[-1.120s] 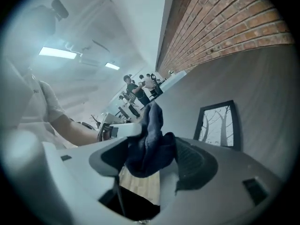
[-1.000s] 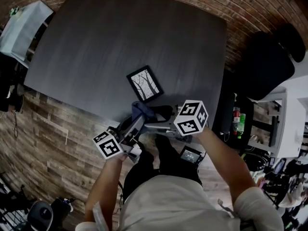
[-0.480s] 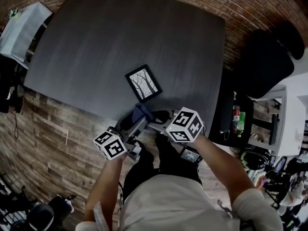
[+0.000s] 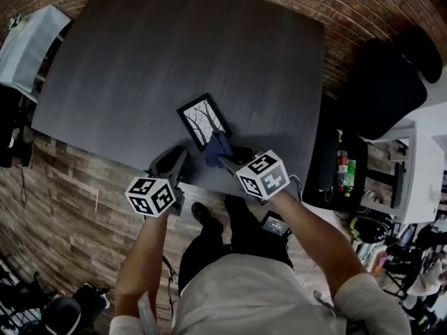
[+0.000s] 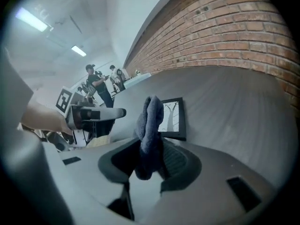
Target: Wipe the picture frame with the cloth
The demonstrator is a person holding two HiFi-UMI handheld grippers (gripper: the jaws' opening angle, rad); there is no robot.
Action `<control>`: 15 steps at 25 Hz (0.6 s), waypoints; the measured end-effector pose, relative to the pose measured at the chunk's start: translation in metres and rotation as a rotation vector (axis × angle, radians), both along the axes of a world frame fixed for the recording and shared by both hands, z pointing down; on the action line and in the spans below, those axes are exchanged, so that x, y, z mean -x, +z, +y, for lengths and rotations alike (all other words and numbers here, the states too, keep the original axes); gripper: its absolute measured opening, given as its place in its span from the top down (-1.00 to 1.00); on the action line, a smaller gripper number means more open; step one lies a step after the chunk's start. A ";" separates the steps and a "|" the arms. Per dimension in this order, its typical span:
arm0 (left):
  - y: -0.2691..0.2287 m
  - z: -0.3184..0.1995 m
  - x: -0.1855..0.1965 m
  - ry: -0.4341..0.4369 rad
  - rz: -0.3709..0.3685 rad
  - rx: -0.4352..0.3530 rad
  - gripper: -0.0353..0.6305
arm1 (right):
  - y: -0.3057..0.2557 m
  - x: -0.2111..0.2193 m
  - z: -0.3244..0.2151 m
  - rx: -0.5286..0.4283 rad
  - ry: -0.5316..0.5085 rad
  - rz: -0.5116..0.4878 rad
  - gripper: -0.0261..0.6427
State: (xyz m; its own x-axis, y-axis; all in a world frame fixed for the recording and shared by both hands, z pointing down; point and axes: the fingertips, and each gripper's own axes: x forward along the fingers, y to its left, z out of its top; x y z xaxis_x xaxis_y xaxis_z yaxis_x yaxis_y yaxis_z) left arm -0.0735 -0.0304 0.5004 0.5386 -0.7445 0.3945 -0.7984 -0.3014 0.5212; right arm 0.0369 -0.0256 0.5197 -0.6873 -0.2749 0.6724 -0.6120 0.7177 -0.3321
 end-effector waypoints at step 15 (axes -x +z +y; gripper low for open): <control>0.045 -0.041 -0.045 0.245 -0.412 0.016 0.87 | 0.009 0.020 -0.011 -0.241 0.014 0.163 0.54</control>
